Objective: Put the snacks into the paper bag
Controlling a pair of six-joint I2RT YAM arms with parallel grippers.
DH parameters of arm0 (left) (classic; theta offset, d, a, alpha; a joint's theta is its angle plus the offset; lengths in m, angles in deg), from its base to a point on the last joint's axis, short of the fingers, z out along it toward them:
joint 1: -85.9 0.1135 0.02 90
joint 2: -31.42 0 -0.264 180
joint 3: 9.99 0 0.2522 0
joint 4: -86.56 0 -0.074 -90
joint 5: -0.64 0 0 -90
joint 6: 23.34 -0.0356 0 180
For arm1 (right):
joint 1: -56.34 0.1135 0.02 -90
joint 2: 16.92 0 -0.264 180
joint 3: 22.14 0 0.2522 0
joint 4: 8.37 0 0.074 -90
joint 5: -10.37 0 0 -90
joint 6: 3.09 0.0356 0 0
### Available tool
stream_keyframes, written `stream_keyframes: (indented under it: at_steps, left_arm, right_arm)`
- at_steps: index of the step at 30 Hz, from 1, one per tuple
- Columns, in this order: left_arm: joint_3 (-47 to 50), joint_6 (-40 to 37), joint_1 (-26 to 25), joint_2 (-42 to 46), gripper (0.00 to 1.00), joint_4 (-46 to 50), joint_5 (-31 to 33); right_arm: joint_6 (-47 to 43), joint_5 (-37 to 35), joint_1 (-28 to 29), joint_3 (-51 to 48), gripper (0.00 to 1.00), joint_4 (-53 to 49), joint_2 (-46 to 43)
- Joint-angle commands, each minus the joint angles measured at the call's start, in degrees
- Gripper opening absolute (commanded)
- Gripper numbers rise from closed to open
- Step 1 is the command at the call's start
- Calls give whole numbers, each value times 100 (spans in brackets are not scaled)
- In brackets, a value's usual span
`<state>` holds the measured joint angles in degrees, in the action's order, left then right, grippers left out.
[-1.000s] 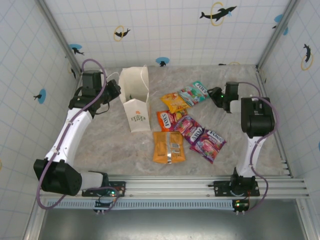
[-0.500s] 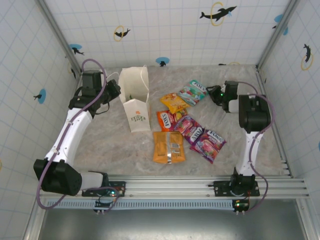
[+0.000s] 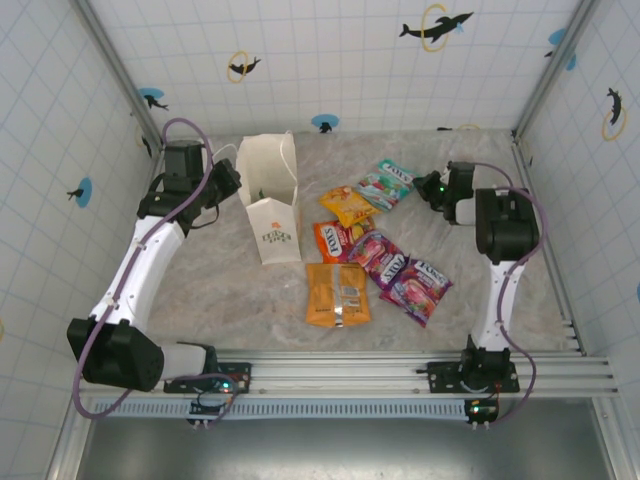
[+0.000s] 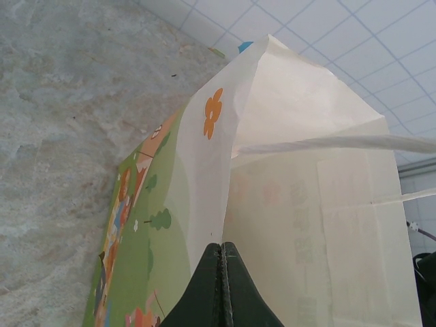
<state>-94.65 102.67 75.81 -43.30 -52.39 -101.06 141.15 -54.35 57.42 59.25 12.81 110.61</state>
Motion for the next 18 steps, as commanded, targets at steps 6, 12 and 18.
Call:
stream_keyframes:
  at_steps: [6, 12, 18]
  left_arm:
    - [40, -21, 5, 62, 0, -49, 25]
    - [75, -24, 6, 119, 0, -54, -9]
    - [58, -25, 4, 154, 0, -62, -55]
  right_arm:
    - [-1064, -466, 188, -438, 0, -572, -1574]
    - [-1906, -646, 481, -176, 0, -1396, -2283]
    - [-2597, -894, 810, 107, 0, -1973, -2913]
